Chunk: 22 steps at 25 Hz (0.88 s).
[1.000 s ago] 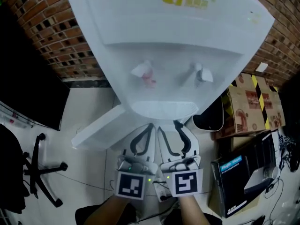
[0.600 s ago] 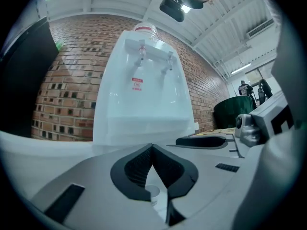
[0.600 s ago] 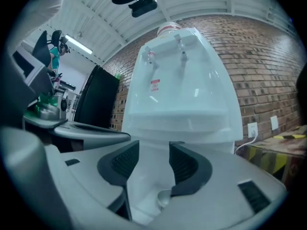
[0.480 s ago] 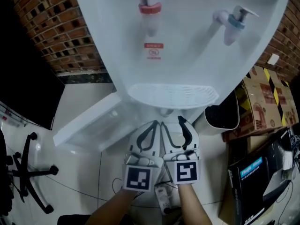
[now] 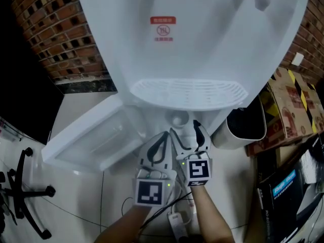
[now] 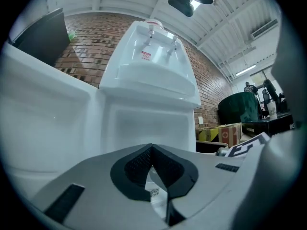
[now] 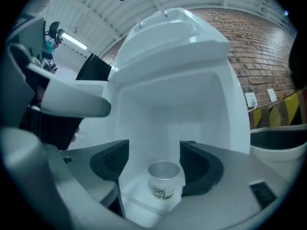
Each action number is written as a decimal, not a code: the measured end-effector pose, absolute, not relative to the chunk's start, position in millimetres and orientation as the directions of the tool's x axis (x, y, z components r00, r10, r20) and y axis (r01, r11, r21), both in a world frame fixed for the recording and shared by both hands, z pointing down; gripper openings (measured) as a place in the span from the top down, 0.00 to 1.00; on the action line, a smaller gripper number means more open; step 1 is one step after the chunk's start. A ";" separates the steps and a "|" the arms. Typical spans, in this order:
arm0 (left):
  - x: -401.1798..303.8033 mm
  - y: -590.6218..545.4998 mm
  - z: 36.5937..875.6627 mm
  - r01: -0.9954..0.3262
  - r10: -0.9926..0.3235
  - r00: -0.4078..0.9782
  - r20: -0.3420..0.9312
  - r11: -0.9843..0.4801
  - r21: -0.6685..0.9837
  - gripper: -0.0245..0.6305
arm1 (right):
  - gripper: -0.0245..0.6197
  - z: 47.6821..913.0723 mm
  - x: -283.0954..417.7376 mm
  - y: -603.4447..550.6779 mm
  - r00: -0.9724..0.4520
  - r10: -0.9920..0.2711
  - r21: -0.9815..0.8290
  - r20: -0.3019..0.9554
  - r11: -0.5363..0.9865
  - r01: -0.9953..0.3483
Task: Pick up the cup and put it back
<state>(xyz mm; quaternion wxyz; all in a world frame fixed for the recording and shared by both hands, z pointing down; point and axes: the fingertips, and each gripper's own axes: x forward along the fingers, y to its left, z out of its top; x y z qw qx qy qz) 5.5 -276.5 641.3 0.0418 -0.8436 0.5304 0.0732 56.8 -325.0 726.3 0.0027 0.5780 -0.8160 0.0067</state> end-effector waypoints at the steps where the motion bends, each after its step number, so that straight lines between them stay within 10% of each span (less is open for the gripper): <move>1: 6.9 -276.4 644.6 -0.898 -0.886 0.432 -0.166 -0.439 0.003 0.97 | 0.43 734.8 56.3 -330.4 -0.329 -0.944 -0.005 0.019 0.329 -0.944; 22: 0.9 -278.1 675.1 -0.895 -0.889 0.443 -0.119 -0.446 0.002 0.97 | 0.42 818.4 54.0 -403.0 -0.284 -0.946 0.011 0.155 0.289 -0.957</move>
